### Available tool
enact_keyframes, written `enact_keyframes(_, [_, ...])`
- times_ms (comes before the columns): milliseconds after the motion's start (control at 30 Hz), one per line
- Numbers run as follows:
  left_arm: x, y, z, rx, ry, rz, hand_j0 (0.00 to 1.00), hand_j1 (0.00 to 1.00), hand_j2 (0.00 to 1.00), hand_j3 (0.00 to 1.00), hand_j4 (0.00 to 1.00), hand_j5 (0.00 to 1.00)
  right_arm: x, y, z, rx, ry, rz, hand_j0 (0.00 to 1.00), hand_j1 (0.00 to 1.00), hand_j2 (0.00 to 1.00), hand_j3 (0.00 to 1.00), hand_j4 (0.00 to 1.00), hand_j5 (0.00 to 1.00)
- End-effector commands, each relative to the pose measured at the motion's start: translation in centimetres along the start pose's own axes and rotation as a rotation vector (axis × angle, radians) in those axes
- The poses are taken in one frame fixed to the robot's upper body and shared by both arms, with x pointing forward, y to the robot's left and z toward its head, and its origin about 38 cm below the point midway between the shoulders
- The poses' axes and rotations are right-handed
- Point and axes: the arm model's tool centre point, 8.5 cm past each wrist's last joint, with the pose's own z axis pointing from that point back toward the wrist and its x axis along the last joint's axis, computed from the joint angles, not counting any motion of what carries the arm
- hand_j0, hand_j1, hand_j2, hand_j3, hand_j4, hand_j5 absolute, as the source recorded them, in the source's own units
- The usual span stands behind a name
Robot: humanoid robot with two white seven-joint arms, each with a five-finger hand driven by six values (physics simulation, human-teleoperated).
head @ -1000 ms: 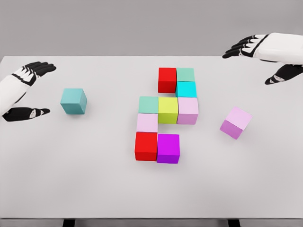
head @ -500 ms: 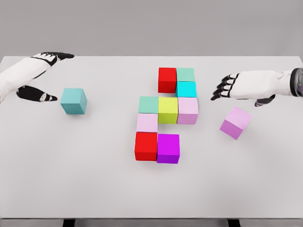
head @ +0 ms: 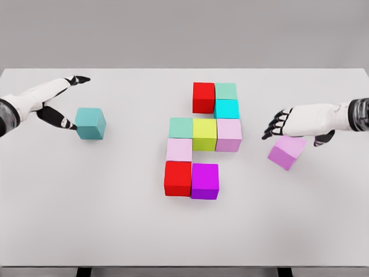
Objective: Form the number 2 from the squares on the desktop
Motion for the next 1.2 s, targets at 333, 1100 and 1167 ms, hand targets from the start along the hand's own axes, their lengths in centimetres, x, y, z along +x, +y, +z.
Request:
enact_keyframes(333, [0.7,-3.6,-1.8,-0.061,0.101,-0.142,1.00,1.00,1.00,1.00,1.00,1.00,-0.7,2.0,-1.0,0.028,-0.003,-0.092,1.00,1.00,1.00,1.00,1.00,1.00])
enact_keyframes(1100, [2.7,-4.6,-3.5,-0.071,0.106,-0.317,1.00,1.00,1.00,1.00,1.00,1.00,1.5,-0.2,-0.7,-0.036,-0.059,-0.061,0.45,0.45,0.45,0.45,0.45,0.45])
enact_keyframes(1167, [2.8,-4.7,-3.7,-0.067,0.108,-0.324,1.00,1.00,1.00,1.00,1.00,1.00,2.6,-0.8,-0.8,-0.046,-0.095,-0.027,0.45,0.45,0.45,0.45,0.45,0.45])
